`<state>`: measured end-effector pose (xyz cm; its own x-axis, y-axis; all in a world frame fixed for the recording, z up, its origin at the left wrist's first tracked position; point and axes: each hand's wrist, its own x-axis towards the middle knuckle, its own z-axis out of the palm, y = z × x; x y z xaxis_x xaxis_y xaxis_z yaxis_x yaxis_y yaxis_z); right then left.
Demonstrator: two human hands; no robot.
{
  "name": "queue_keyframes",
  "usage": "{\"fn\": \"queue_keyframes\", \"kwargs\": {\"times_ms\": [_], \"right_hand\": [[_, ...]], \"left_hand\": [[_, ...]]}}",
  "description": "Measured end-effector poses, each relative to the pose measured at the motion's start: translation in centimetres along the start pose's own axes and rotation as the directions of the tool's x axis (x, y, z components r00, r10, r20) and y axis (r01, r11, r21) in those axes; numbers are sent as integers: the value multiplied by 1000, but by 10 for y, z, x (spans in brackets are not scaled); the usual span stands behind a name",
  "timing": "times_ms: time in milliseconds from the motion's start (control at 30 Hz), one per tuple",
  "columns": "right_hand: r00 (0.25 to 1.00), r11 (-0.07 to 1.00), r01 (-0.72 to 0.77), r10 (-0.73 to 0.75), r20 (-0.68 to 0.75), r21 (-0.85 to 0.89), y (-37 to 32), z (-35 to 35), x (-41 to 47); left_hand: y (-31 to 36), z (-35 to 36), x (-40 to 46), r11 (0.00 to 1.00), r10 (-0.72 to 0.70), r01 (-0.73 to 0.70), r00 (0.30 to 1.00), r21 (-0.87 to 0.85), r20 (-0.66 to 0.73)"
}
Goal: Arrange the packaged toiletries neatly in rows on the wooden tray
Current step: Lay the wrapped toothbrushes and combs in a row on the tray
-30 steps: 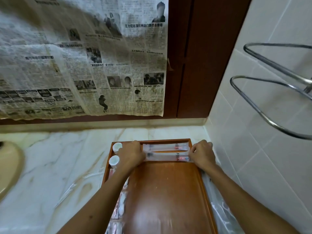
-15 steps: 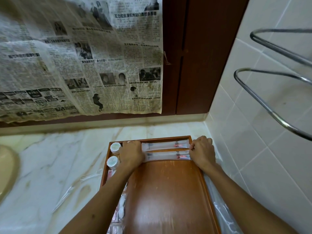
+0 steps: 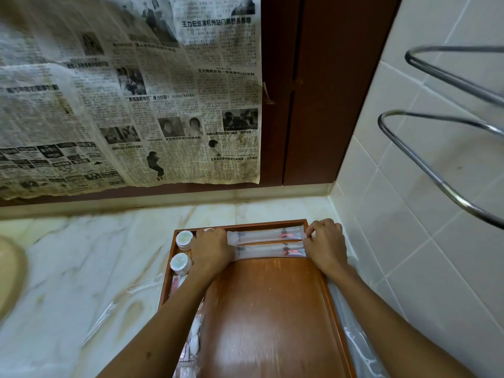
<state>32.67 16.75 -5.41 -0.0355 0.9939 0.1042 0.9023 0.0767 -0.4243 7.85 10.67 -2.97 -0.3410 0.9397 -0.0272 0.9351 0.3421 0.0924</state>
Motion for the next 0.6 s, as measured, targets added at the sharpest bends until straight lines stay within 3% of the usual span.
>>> {"fn": "queue_keyframes", "kwargs": {"times_ms": [267,400,600], "right_hand": [[994,961,-69,90,-68,266,3,-29,-2],[997,931,-66,80,-24,358,8,-56,-6],[993,916,-99,67,95,389,20,-101,-35]], "left_hand": [[-5,-12,-4,992,-26,25,1000,-127,-12],[3,-22,-11,966,93,-100,995,-239,-43],[35,-33,-44,830,341,-301,940,-470,0]]}}
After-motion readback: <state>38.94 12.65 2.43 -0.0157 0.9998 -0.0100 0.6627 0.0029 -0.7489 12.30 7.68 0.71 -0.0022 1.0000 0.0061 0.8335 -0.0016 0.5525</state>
